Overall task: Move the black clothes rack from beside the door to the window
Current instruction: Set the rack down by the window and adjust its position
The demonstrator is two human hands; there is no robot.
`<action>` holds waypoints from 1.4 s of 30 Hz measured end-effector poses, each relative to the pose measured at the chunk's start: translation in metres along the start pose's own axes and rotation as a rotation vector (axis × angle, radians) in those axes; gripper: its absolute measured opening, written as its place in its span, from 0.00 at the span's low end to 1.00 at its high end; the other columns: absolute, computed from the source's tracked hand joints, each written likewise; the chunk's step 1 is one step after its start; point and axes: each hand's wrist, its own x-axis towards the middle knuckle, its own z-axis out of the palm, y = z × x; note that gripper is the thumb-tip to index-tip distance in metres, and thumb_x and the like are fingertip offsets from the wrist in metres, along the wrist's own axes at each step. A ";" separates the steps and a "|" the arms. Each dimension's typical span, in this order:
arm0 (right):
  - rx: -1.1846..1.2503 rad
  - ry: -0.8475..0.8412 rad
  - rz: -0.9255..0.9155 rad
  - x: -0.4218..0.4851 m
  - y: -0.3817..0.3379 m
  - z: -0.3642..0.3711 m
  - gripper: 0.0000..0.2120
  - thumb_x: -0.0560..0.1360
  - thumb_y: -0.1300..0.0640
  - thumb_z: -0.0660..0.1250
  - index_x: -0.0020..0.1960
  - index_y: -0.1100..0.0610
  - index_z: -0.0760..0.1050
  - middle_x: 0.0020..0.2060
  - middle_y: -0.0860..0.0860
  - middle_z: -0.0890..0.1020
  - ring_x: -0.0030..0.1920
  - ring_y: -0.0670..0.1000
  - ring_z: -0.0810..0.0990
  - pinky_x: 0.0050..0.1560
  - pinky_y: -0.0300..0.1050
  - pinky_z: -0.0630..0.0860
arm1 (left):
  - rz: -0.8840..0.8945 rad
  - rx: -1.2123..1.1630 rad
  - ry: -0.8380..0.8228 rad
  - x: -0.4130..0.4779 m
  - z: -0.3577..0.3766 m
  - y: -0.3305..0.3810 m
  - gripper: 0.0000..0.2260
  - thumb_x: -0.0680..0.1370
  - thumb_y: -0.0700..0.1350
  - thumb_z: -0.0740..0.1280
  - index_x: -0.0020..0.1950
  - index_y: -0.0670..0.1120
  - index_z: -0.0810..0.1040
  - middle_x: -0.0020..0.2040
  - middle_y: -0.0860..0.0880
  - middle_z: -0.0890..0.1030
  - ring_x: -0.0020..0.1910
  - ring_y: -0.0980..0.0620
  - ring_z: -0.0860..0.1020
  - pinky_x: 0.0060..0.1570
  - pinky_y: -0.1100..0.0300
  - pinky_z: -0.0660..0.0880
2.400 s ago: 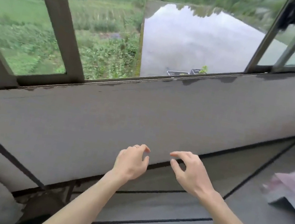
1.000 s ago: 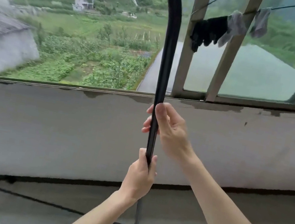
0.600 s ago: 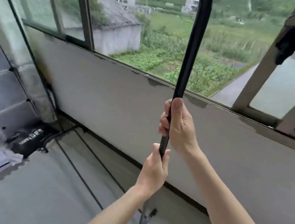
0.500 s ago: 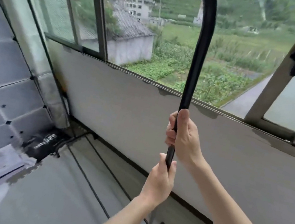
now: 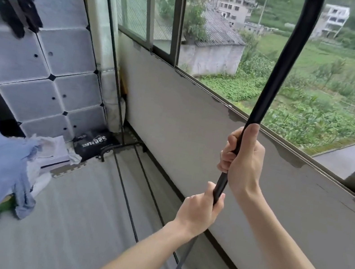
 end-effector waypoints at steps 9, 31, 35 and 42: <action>0.028 -0.177 0.007 0.076 0.012 -0.054 0.32 0.75 0.33 0.55 0.37 0.64 0.64 0.27 0.52 0.61 0.23 0.46 0.60 0.25 0.39 0.57 | -0.034 0.186 -0.002 0.074 0.024 0.022 0.24 0.77 0.63 0.49 0.65 0.48 0.53 0.36 0.38 0.82 0.36 0.35 0.80 0.35 0.50 0.72; 0.040 -0.606 0.011 0.219 0.042 -0.166 0.31 0.71 0.26 0.55 0.41 0.56 0.61 0.26 0.44 0.60 0.25 0.48 0.59 0.27 0.43 0.58 | -0.497 0.089 0.128 0.194 0.117 0.084 0.21 0.82 0.60 0.51 0.66 0.45 0.61 0.45 0.48 0.85 0.46 0.41 0.82 0.48 0.44 0.77; -0.114 -0.660 -0.084 0.211 0.044 -0.168 0.33 0.75 0.29 0.52 0.43 0.62 0.62 0.28 0.51 0.67 0.29 0.56 0.68 0.32 0.48 0.70 | -0.525 0.078 0.136 0.179 0.116 0.082 0.19 0.82 0.57 0.54 0.64 0.44 0.64 0.45 0.52 0.85 0.48 0.45 0.81 0.49 0.46 0.77; -0.357 -0.705 -0.218 0.204 0.037 -0.180 0.21 0.84 0.45 0.50 0.48 0.61 0.69 0.33 0.47 0.83 0.34 0.46 0.76 0.39 0.33 0.70 | -0.594 0.055 0.093 0.164 0.120 0.083 0.19 0.83 0.56 0.56 0.65 0.42 0.63 0.49 0.54 0.86 0.51 0.44 0.81 0.49 0.50 0.75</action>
